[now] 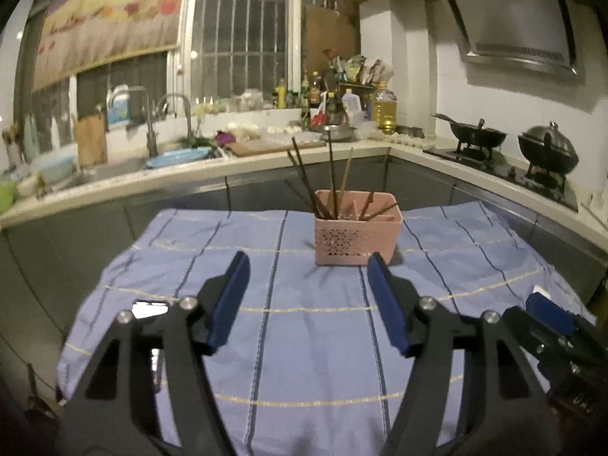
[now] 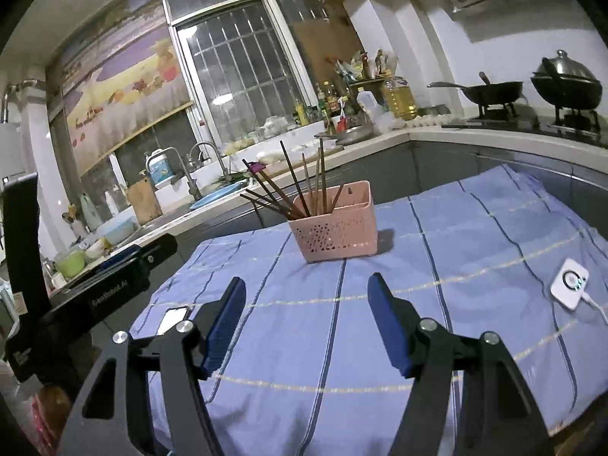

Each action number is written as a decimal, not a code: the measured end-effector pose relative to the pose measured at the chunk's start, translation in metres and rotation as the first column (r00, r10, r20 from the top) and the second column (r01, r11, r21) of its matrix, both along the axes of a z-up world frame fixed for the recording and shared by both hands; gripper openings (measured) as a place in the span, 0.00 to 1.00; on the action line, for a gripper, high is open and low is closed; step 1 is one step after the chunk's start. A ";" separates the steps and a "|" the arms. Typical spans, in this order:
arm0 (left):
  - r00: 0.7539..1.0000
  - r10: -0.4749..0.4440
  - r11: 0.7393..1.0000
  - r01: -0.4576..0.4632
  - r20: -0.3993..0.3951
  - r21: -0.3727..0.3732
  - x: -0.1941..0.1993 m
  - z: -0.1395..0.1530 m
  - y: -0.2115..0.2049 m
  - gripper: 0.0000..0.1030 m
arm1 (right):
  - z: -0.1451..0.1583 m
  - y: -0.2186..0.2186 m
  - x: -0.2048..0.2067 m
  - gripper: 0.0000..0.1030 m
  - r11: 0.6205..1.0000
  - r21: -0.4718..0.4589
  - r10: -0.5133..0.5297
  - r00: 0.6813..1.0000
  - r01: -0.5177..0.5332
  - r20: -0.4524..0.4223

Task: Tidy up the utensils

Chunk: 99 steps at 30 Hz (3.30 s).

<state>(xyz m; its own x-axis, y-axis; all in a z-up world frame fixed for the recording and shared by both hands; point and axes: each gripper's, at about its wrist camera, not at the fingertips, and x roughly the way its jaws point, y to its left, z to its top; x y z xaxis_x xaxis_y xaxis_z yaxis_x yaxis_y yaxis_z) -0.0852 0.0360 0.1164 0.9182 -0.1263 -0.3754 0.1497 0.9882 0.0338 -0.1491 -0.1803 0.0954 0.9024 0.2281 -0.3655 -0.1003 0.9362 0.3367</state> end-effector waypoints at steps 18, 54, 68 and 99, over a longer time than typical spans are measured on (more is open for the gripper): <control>0.998 0.067 0.996 -0.066 -0.014 0.052 -0.007 -0.001 -0.007 0.79 | 0.003 -0.007 -0.004 0.69 0.999 0.036 0.020 0.998 -0.018 -0.055; 0.969 0.050 0.999 -0.054 -0.243 -0.008 0.073 -0.068 0.021 0.94 | -0.055 0.009 0.083 0.69 0.997 0.023 0.081 0.951 -0.078 -0.297; 0.935 -0.005 0.999 -0.013 -0.354 -0.050 0.045 -0.112 0.018 0.94 | -0.090 -0.003 0.074 0.69 0.999 0.002 0.049 0.895 -0.054 -0.443; 0.974 0.055 0.998 -0.045 -0.218 0.055 0.061 -0.053 0.009 0.94 | -0.047 -0.015 0.057 0.89 1.000 -0.007 0.024 0.972 -0.026 -0.232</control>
<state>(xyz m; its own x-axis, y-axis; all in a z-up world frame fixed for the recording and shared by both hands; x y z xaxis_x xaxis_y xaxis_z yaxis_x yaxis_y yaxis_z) -0.0246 0.0454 0.0632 0.8178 -0.0586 -0.5726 0.1094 0.9925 0.0546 -0.0921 -0.1954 0.0483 0.7868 0.2447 -0.5667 -0.0441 0.9380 0.3438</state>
